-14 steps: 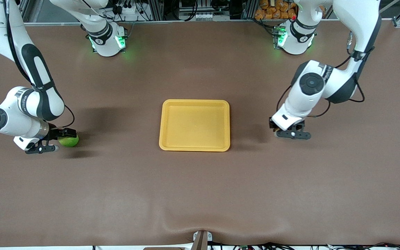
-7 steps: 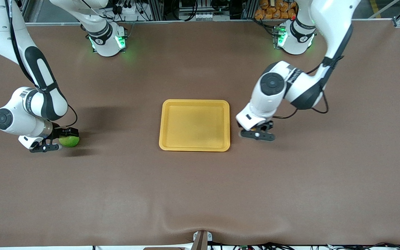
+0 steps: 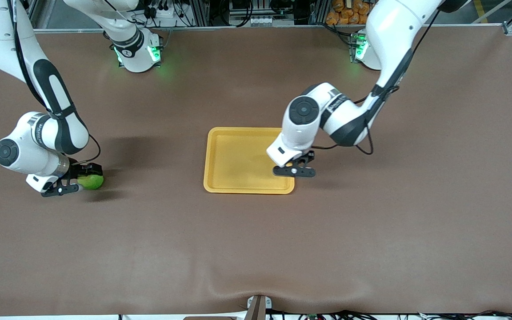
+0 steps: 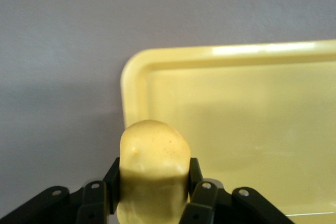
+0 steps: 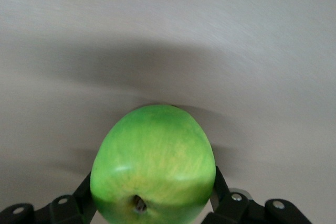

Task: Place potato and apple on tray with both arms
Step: 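Carry the potato over the tray while the right gripper lifts the apple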

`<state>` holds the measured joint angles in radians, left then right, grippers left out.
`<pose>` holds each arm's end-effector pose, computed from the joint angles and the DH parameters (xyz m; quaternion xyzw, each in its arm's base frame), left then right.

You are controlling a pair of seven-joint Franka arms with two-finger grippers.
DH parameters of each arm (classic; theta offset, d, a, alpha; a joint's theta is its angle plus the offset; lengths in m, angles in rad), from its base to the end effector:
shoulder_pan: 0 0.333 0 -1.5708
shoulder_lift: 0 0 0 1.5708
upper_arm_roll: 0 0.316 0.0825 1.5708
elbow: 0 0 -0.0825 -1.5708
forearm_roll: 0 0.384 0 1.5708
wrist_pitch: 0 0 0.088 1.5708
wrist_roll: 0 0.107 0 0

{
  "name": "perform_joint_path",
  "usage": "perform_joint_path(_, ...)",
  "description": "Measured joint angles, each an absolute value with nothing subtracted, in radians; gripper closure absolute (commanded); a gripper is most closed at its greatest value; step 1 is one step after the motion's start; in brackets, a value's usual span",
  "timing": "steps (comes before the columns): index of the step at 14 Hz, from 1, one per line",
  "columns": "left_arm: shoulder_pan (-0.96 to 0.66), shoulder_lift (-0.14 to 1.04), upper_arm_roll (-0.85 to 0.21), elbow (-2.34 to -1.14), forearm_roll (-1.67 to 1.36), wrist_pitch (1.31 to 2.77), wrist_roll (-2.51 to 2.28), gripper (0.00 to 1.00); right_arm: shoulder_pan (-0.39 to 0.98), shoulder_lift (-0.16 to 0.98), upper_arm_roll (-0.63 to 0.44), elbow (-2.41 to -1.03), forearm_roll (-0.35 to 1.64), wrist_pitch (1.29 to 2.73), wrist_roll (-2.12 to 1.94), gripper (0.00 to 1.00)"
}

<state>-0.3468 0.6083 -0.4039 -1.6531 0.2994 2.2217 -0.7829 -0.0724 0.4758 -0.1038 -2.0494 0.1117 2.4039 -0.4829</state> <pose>0.5285 -0.4342 0.2805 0.9991 -0.0406 0.0113 0.0020 0.5733 -0.1012 0.1950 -0.9917 -0.1137 0.0517 0.0293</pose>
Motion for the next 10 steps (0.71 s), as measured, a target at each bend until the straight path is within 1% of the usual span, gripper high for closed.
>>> perform_joint_path(3,-0.414,0.666,-0.366,-1.605,0.304,2.219,-0.834,1.00,-0.072,0.476,-0.069,-2.002,0.162,2.347,-0.563,1.00)
perform_joint_path(7,-0.544,0.712,-0.253,-1.579,0.304,2.217,-0.878,1.00,-0.072,0.470,-0.046,-1.864,0.174,2.184,-0.761,1.00)
perform_joint_path(10,-0.576,0.737,-0.235,-1.558,0.304,2.216,-0.908,1.00,-0.072,0.470,-0.023,-1.837,0.211,2.155,-0.877,1.00)
